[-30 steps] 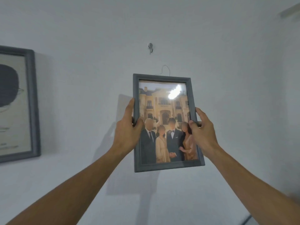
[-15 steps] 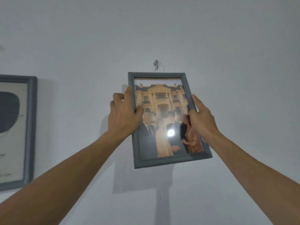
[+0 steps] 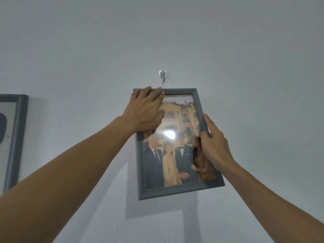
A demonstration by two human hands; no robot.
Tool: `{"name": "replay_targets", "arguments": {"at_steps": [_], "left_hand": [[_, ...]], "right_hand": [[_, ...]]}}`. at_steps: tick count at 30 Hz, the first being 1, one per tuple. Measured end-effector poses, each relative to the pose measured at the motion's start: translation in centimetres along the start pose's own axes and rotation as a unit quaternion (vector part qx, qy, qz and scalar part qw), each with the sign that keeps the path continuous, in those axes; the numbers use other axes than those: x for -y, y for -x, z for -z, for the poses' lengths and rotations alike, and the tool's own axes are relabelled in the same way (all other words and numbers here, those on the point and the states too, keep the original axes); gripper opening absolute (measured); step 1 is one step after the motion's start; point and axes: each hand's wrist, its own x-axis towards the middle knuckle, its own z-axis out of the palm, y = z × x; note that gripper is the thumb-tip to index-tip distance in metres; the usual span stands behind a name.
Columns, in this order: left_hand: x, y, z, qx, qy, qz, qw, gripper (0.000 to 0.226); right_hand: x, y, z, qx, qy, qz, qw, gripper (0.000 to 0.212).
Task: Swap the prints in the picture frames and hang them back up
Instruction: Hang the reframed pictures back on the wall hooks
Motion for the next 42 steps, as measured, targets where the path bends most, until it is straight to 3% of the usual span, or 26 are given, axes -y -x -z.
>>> {"name": "replay_targets", "arguments": {"at_steps": [16, 28, 42], "left_hand": [[1.1, -4.3, -1.9, 0.027, -0.052, 0.048, 0.997, 0.077], [0.0, -6.5, -1.8, 0.034, 0.036, 0.098, 0.994, 0.084], [0.1, -1.8, -5.2, -0.061, -0.004, 0.018, 0.998, 0.084]], "right_hand": [[-1.2, -3.5, -2.2, -0.013, -0.041, 0.028, 0.999, 0.054], [-2.7, -3.4, -2.7, -0.024, -0.051, 0.03, 0.998, 0.053], [-6.3, -2.1, -4.9, -0.005, -0.086, 0.01, 0.996, 0.052]]}}
